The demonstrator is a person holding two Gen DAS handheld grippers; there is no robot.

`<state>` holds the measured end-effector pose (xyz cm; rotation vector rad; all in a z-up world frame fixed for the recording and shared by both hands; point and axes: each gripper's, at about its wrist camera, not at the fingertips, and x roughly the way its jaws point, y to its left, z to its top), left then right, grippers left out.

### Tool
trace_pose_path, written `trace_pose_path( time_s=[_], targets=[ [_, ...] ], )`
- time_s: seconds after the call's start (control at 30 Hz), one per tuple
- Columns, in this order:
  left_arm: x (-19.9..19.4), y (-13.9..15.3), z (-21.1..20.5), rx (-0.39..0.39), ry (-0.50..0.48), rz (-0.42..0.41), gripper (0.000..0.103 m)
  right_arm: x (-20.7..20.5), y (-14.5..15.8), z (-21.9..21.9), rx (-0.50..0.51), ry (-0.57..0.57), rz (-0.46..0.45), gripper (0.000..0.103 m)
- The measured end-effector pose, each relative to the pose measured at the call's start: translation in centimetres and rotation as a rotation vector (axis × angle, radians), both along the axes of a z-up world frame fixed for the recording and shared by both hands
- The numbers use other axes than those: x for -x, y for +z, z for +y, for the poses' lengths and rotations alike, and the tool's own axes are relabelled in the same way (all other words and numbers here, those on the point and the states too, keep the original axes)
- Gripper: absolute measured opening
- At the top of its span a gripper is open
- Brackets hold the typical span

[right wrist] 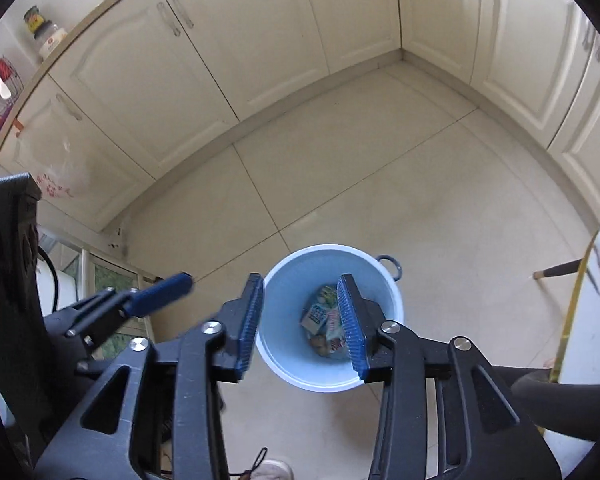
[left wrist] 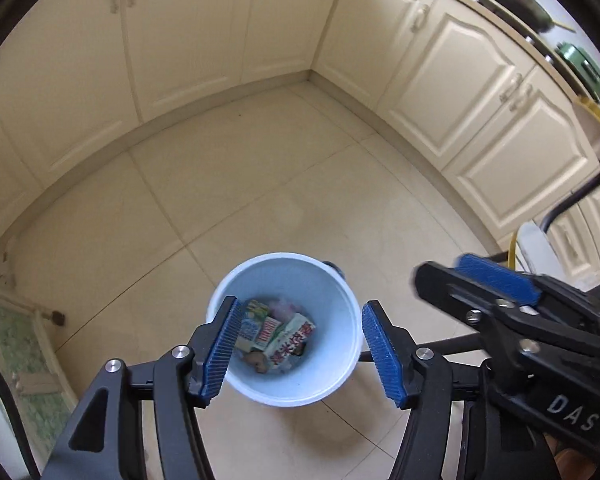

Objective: Collect trash
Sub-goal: 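Move both tools back toward the table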

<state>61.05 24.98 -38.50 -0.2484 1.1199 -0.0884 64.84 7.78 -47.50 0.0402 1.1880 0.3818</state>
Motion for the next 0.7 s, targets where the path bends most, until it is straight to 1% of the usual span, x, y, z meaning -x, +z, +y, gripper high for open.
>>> trace_pose_path(
  time_s=[0.03,0.1,0.17,0.23,0.3,0.37,0.4,0.43,0.47,0.5,0.53,0.57,0.6,0.63,0.67,0.7],
  targets=[
    [0.3,0.9,0.1,-0.015,0.015,-0.016,0.058,0.4,0.9,0.0,0.012,0.0,-0.02,0.048],
    [1.8,3.3,0.0,-0.041,0.034,-0.064,0.058,1.0,2.6,0.5,0.026,-0.006,-0.058,0.05],
    [3.1,6.2,0.3,-0.06,0.068,-0.11,0.059,2.0,4.8,0.5,0.03,-0.013,-0.094,0.057],
    [4.5,9.0,0.4,-0.078,0.091,-0.163,0.06,3.2,7.6,0.6,0.015,-0.016,-0.139,0.059],
    [6.3,12.5,0.4,-0.105,0.125,-0.228,0.064,4.6,10.7,0.8,-0.003,-0.013,-0.183,0.06],
    [8.1,15.9,-0.1,-0.115,0.14,-0.292,0.065,6.7,14.3,0.5,-0.025,-0.009,-0.245,0.062],
    [9.2,18.0,-0.5,-0.119,0.144,-0.335,0.066,7.6,15.9,0.2,-0.03,-0.007,-0.27,0.064],
    [10.3,19.4,-1.6,-0.121,0.142,-0.369,0.069,8.6,17.6,0.0,-0.035,-0.004,-0.299,0.065],
    [11.6,21.4,-2.3,-0.128,0.14,-0.417,0.073,10.0,19.7,-0.4,-0.043,0.001,-0.342,0.065],
    [13.4,22.6,-2.5,-0.143,0.144,-0.447,0.078,11.3,21.3,-0.9,-0.045,-0.001,-0.375,0.066],
    [14.5,24.1,-3.2,-0.16,0.152,-0.483,0.08,12.7,23.1,-1.4,-0.043,-0.005,-0.409,0.07],
    [15.7,25.7,-4.0,-0.169,0.155,-0.519,0.082,14.2,25.0,-2.0,-0.039,-0.011,-0.447,0.079],
    [17.0,27.3,-4.9,-0.174,0.156,-0.552,0.086,15.6,26.8,-2.6,-0.034,-0.022,-0.482,0.083],
    [18.0,28.1,-5.7,-0.176,0.161,-0.575,0.09,17.0,28.5,-3.0,-0.032,-0.03,-0.517,0.09],
    [19.8,29.2,-6.4,-0.19,0.171,-0.606,0.092,18.8,30.3,-3.8,-0.035,-0.035,-0.551,0.093],
    [21.4,30.2,-7.5,-0.208,0.175,-0.642,0.095,20.3,31.8,-4.4,-0.032,-0.045,-0.581,0.093]
  ],
)
